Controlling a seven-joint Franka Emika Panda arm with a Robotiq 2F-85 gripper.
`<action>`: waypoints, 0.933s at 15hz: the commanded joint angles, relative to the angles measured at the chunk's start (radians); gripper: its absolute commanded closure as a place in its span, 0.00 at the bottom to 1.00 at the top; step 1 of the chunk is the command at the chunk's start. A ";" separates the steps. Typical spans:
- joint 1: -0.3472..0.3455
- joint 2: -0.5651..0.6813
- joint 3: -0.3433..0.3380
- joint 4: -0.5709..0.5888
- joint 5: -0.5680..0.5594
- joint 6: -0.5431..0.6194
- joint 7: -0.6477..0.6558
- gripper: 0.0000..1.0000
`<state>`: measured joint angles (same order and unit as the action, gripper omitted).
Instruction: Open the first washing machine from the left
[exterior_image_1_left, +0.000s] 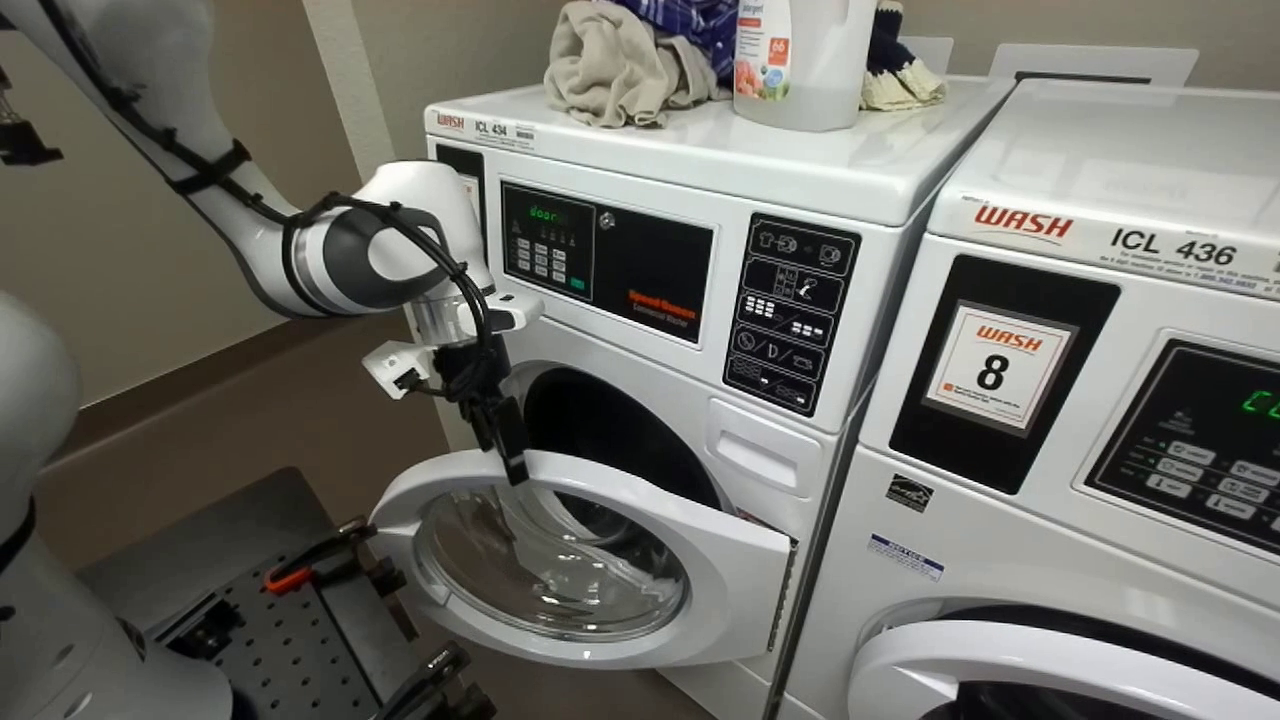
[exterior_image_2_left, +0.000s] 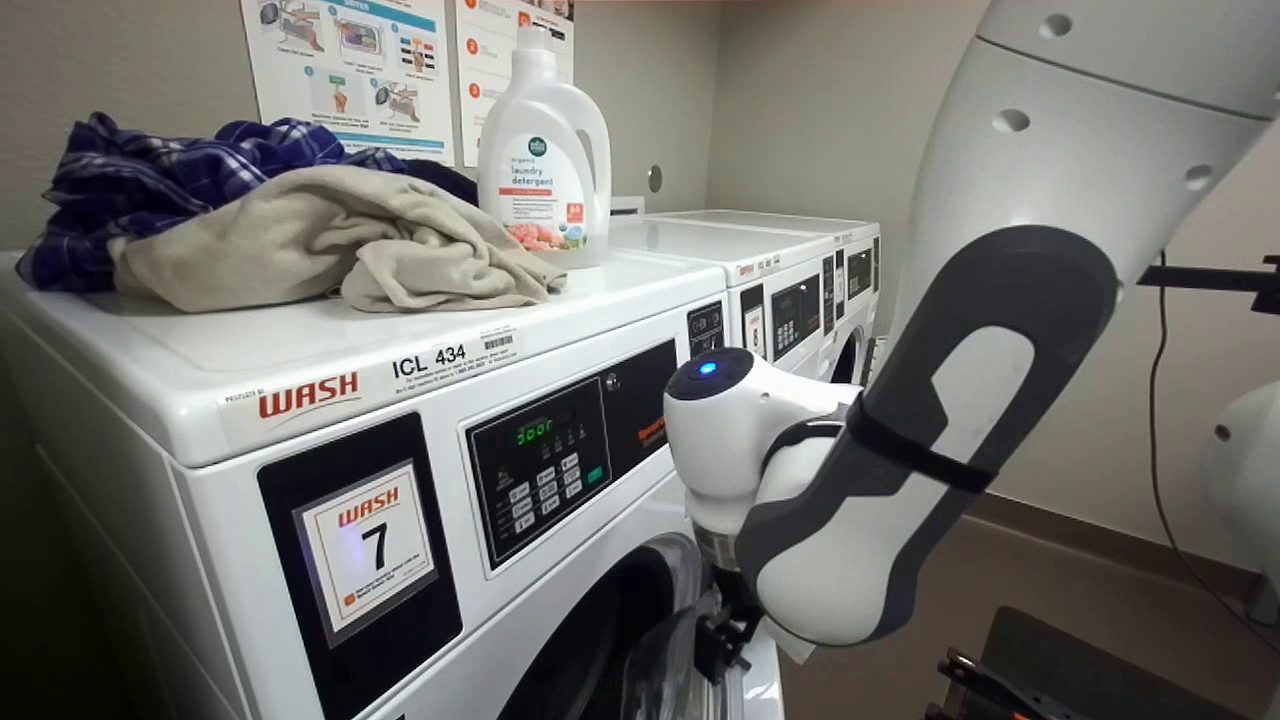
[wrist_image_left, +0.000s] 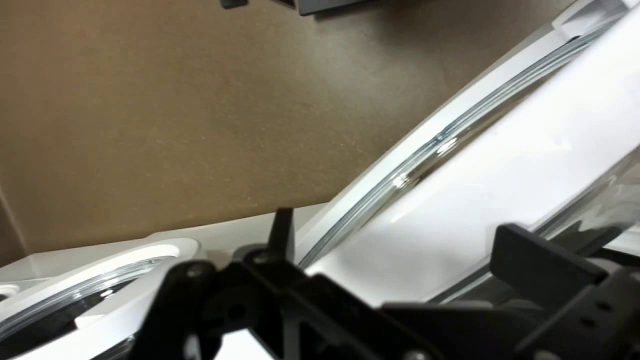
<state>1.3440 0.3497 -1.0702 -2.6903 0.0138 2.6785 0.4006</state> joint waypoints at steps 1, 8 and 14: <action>0.084 -0.001 -0.134 -0.048 -0.099 -0.067 0.007 0.00; 0.228 -0.020 -0.322 -0.063 -0.181 -0.137 0.002 0.00; 0.500 -0.074 -0.619 -0.016 -0.144 -0.149 -0.049 0.00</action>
<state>1.7108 0.3310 -1.5380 -2.7373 -0.1437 2.5634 0.3912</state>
